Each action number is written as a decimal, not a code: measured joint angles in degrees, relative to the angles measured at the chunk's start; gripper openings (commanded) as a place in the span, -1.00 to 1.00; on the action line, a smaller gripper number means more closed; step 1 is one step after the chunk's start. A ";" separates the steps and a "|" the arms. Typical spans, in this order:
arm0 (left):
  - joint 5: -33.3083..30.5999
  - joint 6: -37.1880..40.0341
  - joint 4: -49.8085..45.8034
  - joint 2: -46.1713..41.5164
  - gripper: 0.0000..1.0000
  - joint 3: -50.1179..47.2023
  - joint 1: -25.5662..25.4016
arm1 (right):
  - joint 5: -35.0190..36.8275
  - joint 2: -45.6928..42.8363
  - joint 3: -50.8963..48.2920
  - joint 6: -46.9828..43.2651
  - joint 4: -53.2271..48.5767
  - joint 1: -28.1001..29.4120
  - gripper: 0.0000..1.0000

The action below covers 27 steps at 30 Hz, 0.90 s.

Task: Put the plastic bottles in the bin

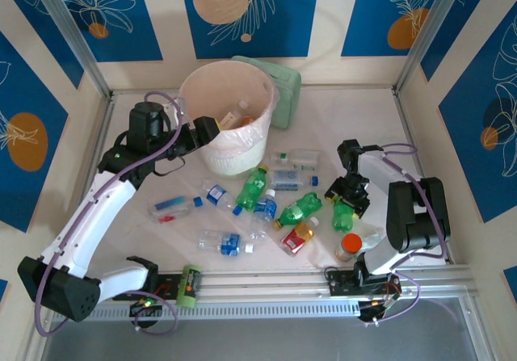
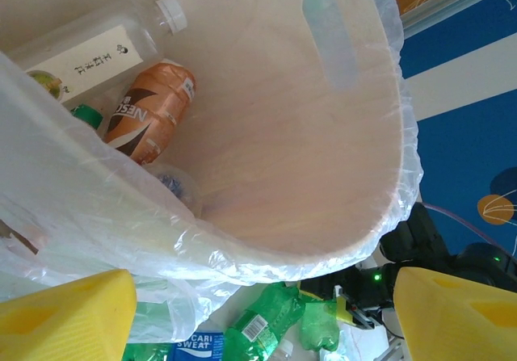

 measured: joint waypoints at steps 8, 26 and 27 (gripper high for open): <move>0.00 -0.02 0.00 0.00 0.64 -0.20 0.00 | 0.02 -2.12 0.00 -0.02 0.02 0.00 0.48; -0.28 0.02 -0.07 -0.02 0.63 -0.24 0.00 | 0.02 -14.64 10.71 0.02 -3.78 6.05 0.46; -0.31 0.02 -0.07 -0.02 0.63 -0.24 0.02 | 0.04 -15.21 12.24 0.02 -4.15 6.91 0.46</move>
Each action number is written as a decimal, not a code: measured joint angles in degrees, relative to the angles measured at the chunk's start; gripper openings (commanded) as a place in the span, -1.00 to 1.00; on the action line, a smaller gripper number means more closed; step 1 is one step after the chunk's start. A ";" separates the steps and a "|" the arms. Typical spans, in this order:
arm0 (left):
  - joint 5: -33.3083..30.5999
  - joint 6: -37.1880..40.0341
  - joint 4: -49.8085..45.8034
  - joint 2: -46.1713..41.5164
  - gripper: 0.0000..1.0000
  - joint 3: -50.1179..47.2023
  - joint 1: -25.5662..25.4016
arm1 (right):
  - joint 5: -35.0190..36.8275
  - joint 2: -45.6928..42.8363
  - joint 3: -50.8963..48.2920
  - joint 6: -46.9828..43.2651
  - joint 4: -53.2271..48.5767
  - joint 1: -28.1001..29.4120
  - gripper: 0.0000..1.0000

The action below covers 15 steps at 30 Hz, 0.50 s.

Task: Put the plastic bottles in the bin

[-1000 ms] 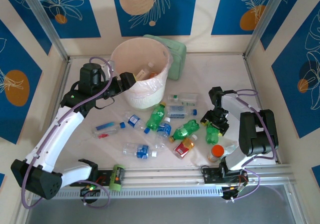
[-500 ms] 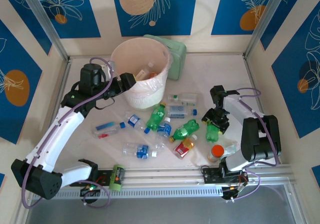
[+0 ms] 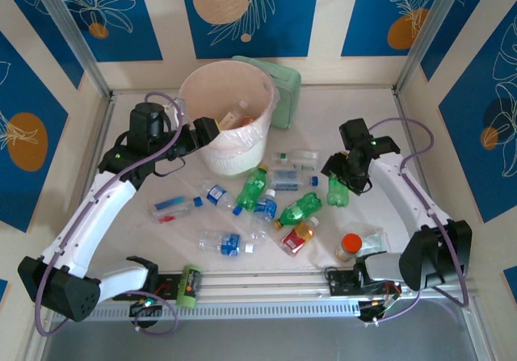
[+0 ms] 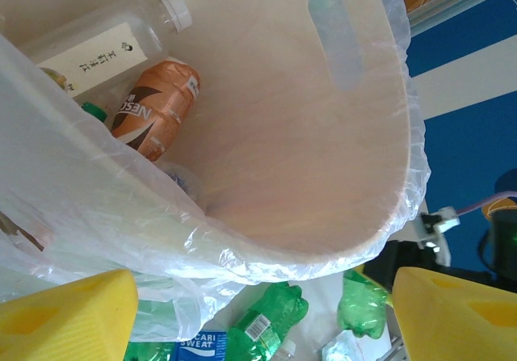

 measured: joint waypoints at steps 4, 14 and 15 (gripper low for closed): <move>-0.20 0.00 -0.02 0.00 0.63 0.00 -0.02 | 0.00 -1.01 6.54 0.00 -1.27 3.37 0.46; -1.05 0.00 -0.33 -0.44 0.63 0.00 -0.02 | -0.07 1.14 25.57 -0.11 -3.39 11.45 0.46; -1.11 -0.02 -0.44 -0.59 0.63 0.00 0.00 | -0.11 1.92 27.89 -0.37 -3.39 12.39 0.46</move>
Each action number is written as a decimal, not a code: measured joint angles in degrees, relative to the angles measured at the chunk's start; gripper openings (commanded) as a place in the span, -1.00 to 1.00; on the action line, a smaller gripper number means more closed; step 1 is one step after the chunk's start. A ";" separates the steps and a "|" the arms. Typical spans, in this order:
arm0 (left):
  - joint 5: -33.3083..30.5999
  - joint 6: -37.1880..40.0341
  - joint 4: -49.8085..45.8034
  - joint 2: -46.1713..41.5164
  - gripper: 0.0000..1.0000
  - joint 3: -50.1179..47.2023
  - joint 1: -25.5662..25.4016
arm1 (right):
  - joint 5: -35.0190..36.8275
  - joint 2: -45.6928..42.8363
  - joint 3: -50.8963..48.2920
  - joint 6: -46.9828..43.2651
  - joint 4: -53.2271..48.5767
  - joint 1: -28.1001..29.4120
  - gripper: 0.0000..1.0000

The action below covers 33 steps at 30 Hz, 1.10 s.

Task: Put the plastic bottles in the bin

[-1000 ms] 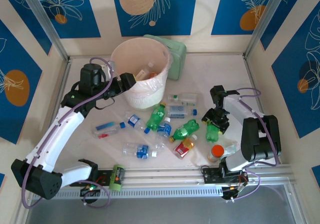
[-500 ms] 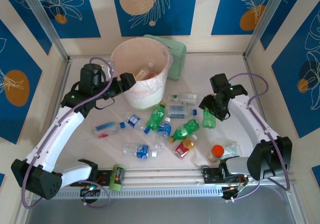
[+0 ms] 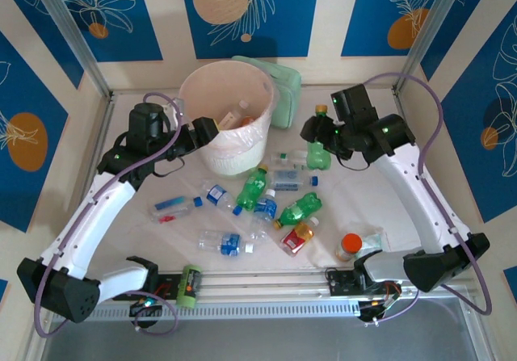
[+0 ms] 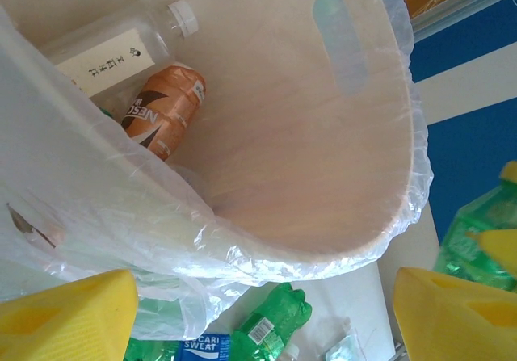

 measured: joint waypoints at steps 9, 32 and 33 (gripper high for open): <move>-2.03 0.02 -0.90 -1.18 0.63 0.00 0.00 | -2.58 10.86 20.39 -2.32 1.73 6.58 0.46; -20.22 -12.52 -18.01 -11.47 0.86 -8.44 2.99 | -12.66 42.18 55.34 -2.34 -0.17 8.13 0.91; -20.85 -13.70 -19.21 -12.09 0.86 -9.18 3.21 | -12.87 42.16 55.34 -2.45 -0.22 8.07 0.92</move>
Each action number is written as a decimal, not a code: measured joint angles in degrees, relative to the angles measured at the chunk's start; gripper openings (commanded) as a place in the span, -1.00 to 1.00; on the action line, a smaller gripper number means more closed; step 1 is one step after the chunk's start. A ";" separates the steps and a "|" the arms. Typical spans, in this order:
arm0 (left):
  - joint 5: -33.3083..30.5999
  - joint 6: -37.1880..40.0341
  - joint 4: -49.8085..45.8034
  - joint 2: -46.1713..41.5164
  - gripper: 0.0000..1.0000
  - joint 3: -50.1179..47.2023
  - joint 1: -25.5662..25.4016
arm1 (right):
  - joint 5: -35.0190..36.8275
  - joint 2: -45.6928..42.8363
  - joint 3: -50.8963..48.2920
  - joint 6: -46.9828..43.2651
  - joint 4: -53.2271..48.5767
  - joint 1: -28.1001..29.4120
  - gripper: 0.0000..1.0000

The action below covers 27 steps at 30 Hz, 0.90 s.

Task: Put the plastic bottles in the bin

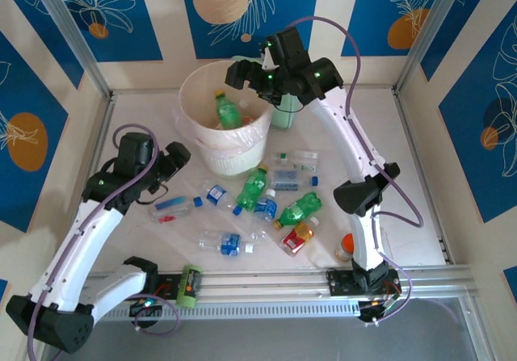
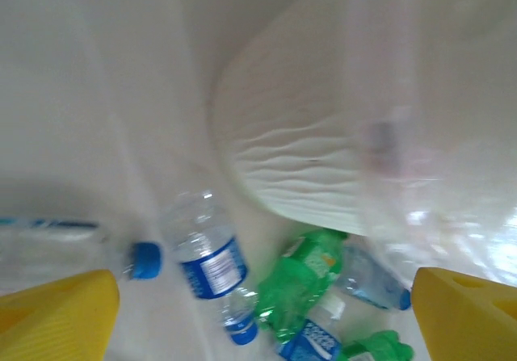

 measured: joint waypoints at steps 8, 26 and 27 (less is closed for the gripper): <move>-1.97 -12.00 -7.28 -5.66 0.87 -9.18 0.68 | -0.98 -0.87 1.79 -0.66 -0.17 0.07 0.93; 0.44 -25.92 -1.29 3.15 0.89 -19.43 1.66 | 5.09 -35.69 -45.03 -3.78 6.58 7.91 0.94; 0.48 -26.21 -0.76 3.91 0.89 -19.52 1.81 | 5.05 -37.11 -47.54 -3.56 7.13 7.93 0.94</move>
